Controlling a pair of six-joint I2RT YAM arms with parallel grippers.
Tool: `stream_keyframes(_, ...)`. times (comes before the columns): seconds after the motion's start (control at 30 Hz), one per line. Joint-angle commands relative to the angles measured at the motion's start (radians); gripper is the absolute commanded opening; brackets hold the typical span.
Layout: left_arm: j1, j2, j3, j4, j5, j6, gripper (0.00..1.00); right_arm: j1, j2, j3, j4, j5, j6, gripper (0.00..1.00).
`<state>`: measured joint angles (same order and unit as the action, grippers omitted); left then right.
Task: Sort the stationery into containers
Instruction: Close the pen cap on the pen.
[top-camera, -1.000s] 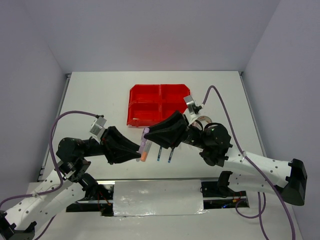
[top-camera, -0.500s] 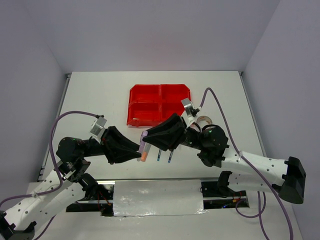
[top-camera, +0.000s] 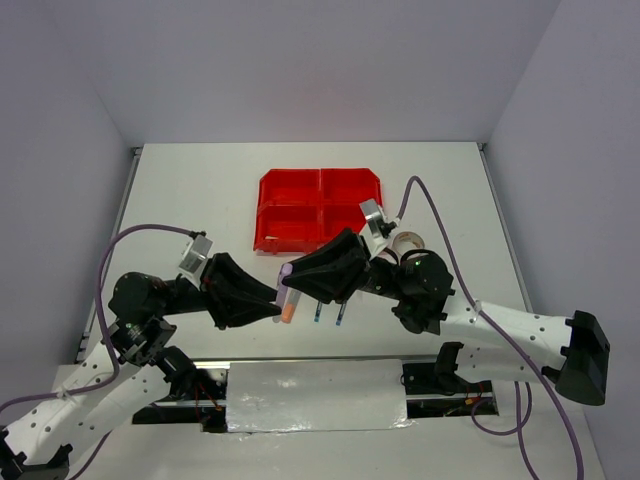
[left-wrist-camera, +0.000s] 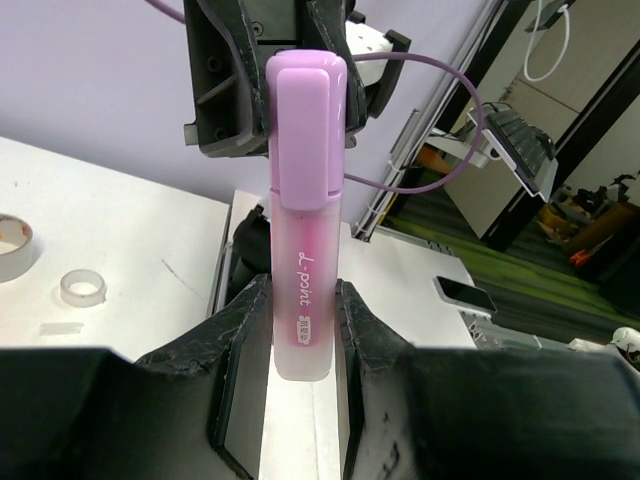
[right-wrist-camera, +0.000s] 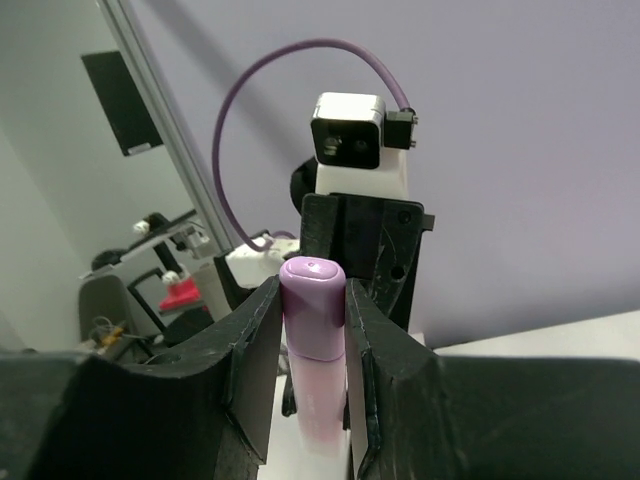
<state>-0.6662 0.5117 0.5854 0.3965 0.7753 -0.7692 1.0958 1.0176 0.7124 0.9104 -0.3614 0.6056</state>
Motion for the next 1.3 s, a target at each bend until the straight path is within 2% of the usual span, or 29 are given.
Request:
stream_keyframes(0.0, -0.001, -0.004, 0.077, -0.007, -0.079, 0.087, 0.0, 0.021, -0.013, 0.005, -0.113, -0.056, -0.073, 0.02)
stream_keyframes(0.17, -0.001, -0.006, 0.088, -0.058, -0.103, 0.1, 0.0, 0.021, -0.027, 0.007, -0.133, -0.062, -0.11, 0.02)
stream_keyframes(0.27, -0.001, -0.004, 0.091, -0.062, -0.116, 0.107, 0.0, 0.021, -0.017, 0.012, -0.136, -0.068, -0.106, 0.09)
stream_keyframes(0.33, -0.001, -0.009, 0.094, -0.07, -0.125, 0.122, 0.0, 0.022, -0.014, 0.01, -0.114, -0.077, -0.095, 0.19)
stream_keyframes(0.37, -0.001, -0.012, 0.097, -0.074, -0.122, 0.128, 0.0, 0.022, -0.014, 0.007, -0.105, -0.08, -0.083, 0.31)
stream_keyframes(0.43, -0.001, -0.019, 0.096, -0.079, -0.117, 0.146, 0.0, 0.022, -0.022, 0.009, -0.099, -0.073, -0.073, 0.46)
stream_keyframes(0.53, -0.001, -0.033, 0.088, -0.11, -0.129, 0.18, 0.0, 0.026, -0.036, 0.027, -0.142, -0.031, -0.067, 0.56)
stream_keyframes(0.8, -0.001, -0.045, 0.074, -0.173, -0.24, 0.234, 0.0, 0.059, -0.044, 0.108, -0.338, 0.117, -0.102, 0.63)
stream_keyframes(0.87, -0.001, -0.055, 0.067, -0.157, -0.226, 0.246, 0.0, 0.09, -0.039, 0.142, -0.425, 0.272, -0.145, 0.63)
stream_keyframes(0.93, -0.001, -0.059, 0.064, -0.127, -0.197, 0.245, 0.0, 0.092, -0.037, 0.144, -0.435, 0.269, -0.148, 0.64)
stream_keyframes(1.0, -0.003, -0.056, 0.063, -0.101, -0.168, 0.225, 0.0, 0.092, -0.042, 0.125, -0.358, 0.219, -0.148, 0.65)
stream_keyframes(1.13, -0.003, -0.061, 0.068, -0.12, -0.197, 0.237, 0.0, 0.098, -0.033, 0.147, -0.386, 0.237, -0.133, 0.65)
stream_keyframes(1.27, -0.003, -0.058, 0.073, -0.134, -0.203, 0.24, 0.0, 0.114, -0.013, 0.17, -0.413, 0.274, -0.148, 0.57)
